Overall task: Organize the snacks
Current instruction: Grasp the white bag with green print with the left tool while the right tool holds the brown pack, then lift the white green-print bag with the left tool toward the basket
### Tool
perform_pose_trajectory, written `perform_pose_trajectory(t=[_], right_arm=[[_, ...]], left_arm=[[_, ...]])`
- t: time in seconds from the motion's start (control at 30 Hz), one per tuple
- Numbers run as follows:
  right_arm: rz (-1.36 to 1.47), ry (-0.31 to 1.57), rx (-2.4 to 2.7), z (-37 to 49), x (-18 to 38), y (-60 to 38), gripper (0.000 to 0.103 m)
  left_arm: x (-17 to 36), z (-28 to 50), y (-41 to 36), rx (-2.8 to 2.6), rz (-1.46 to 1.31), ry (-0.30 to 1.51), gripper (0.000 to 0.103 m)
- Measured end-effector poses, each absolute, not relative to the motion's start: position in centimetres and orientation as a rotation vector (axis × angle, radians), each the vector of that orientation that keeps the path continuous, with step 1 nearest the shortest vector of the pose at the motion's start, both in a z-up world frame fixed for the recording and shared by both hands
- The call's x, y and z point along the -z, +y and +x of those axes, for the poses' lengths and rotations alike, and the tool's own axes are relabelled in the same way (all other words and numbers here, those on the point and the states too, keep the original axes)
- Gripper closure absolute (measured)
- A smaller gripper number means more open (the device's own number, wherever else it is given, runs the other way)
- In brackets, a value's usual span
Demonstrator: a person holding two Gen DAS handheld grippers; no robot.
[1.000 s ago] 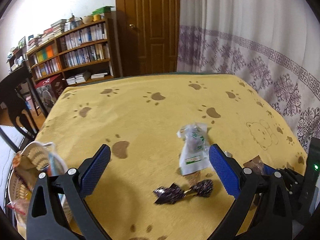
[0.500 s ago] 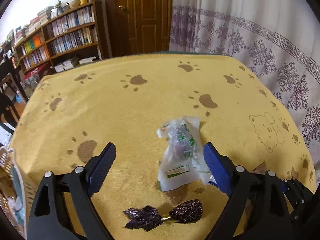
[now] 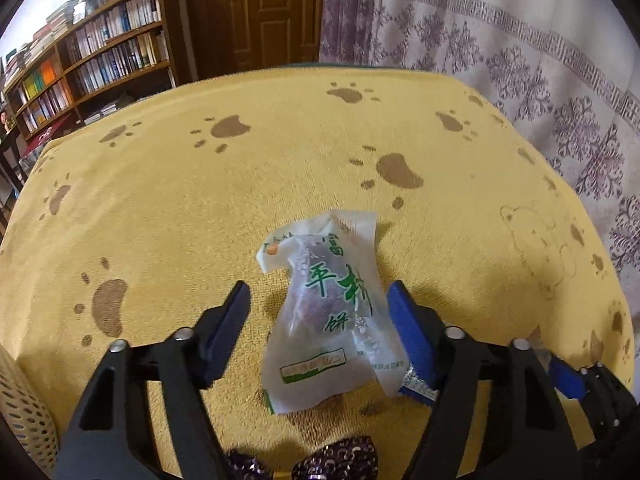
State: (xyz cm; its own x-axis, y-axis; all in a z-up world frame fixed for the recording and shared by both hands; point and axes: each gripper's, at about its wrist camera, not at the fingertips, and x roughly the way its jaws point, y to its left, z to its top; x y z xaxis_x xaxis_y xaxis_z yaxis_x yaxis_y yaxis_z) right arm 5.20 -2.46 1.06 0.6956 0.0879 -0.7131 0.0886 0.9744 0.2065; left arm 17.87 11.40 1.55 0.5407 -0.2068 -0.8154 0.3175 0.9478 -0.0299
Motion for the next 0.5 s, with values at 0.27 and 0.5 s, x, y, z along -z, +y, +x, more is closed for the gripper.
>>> perform_pose_trajectory(t=[0.27, 0.5], right_arm=[[0.233, 0.804, 0.0, 5.2, -1.1, -2.5, 0.049], [0.233, 0.803, 0.0, 5.2, -1.1, -2.5, 0.049]], left_arm=[[-1.4, 17.7, 10.8, 0.356, 0.151, 0.941, 0.056], [-1.9, 17.3, 12.0, 0.375, 0.098, 0.946, 0.067]])
